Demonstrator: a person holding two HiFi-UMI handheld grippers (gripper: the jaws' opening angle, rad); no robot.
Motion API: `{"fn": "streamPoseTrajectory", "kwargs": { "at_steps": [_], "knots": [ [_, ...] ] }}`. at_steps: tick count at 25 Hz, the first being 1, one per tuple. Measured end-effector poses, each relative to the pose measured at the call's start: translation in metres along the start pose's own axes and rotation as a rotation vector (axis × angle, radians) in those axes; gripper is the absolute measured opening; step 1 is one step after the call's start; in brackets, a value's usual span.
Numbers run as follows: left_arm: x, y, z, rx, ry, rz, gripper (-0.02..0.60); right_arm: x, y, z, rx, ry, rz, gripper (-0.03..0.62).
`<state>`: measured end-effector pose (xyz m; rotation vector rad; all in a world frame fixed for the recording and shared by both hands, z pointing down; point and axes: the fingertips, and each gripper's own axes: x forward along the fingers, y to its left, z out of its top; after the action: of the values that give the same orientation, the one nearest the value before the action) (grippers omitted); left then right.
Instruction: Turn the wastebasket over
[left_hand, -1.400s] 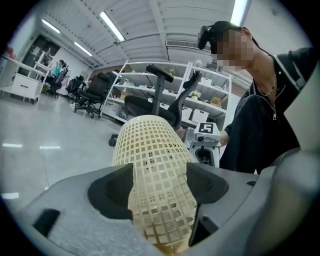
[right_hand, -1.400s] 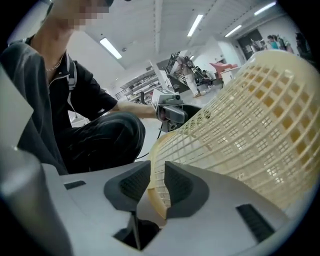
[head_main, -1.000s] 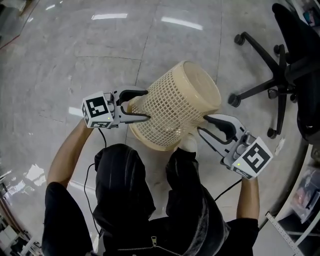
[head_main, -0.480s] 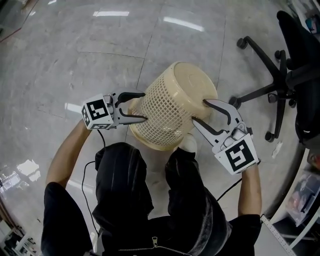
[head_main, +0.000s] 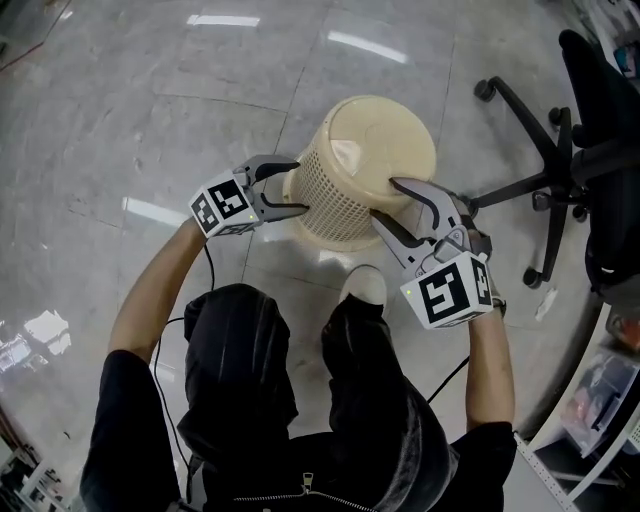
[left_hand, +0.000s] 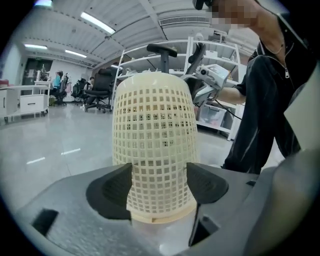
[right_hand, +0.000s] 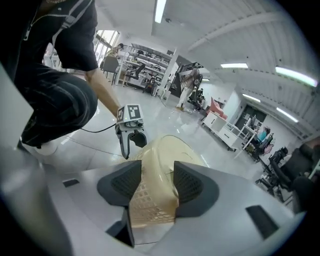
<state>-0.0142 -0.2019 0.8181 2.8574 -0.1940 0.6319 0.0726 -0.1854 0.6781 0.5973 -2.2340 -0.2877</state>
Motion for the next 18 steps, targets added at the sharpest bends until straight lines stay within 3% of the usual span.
{"fn": "streamPoseTrajectory", "kwargs": {
  "at_steps": [3, 7, 13, 18],
  "knots": [
    [0.020, 0.015, -0.004, -0.054, -0.008, 0.029, 0.339, 0.021, 0.003, -0.023, 0.024, 0.043, -0.001, 0.183],
    [0.031, 0.040, 0.003, -0.121, -0.054, 0.083, 0.339, 0.035, -0.008, -0.031, 0.054, -0.002, -0.087, 0.190],
    [0.023, 0.040, 0.000, -0.132, -0.046, 0.097, 0.339, 0.036, -0.011, -0.026, 0.130, -0.039, -0.084, 0.190],
    [-0.016, 0.039, 0.019, -0.135, -0.134, 0.140, 0.339, 0.009, -0.036, -0.006, 0.329, -0.179, -0.178, 0.187]
  ]
}}
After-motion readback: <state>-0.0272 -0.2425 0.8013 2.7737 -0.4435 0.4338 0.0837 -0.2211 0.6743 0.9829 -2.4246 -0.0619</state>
